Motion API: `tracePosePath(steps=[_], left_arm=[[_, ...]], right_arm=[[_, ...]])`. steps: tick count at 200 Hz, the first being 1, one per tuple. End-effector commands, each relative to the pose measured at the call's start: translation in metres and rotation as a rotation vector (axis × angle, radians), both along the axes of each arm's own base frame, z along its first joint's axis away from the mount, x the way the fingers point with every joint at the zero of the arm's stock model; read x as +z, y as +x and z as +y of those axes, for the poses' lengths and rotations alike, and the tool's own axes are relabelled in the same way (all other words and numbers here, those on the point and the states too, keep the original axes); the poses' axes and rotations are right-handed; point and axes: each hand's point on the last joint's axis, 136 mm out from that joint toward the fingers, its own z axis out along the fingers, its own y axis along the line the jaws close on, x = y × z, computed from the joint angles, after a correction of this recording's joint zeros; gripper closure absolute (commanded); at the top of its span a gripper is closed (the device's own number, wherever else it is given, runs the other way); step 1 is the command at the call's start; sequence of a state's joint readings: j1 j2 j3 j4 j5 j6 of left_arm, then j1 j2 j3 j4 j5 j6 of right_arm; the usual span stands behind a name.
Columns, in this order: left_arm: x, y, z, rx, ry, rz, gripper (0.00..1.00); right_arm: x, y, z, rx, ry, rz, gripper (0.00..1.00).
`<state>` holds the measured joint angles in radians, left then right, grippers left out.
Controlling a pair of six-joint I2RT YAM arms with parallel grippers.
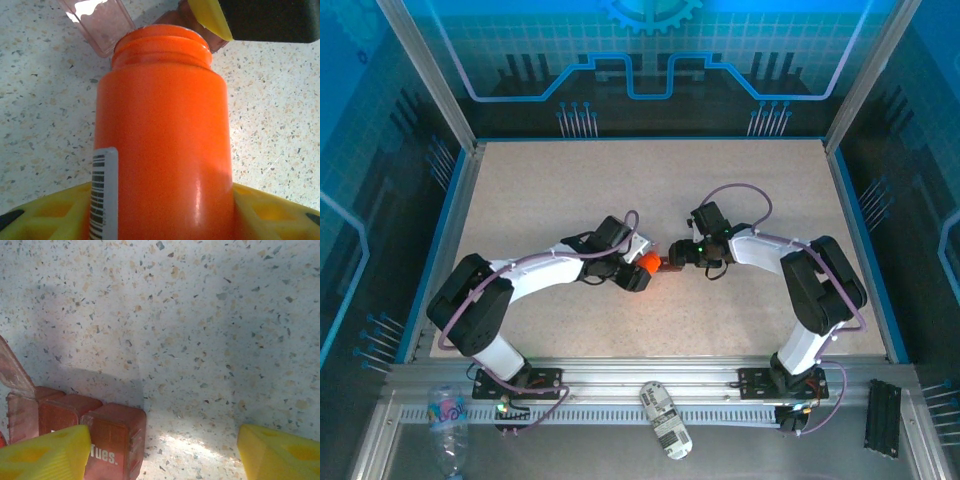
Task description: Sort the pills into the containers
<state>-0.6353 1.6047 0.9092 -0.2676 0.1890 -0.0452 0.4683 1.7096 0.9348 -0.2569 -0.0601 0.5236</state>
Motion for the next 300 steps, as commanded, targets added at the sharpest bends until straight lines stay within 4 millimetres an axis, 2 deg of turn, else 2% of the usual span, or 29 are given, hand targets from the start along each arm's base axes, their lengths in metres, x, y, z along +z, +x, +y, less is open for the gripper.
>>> tracePosePath(steps=[1, 144, 300], left_arm=[[0.0038, 0.0022, 0.0000, -0.019, 0.038, -0.006, 1.00], [0.0046, 0.0010, -0.0054, -0.052, 0.063, 0.047, 1.00], [-0.0030, 0.0012, 0.0019, -0.084, 0.181, 0.123, 1.00]], right_arm=[[-0.0081, -0.0028, -0.0020, -0.016, 0.000, 0.025, 0.22], [-0.0113, -0.0050, -0.0029, -0.024, 0.000, 0.035, 0.22], [-0.0124, -0.0060, -0.0025, -0.026, 0.005, 0.039, 0.22]])
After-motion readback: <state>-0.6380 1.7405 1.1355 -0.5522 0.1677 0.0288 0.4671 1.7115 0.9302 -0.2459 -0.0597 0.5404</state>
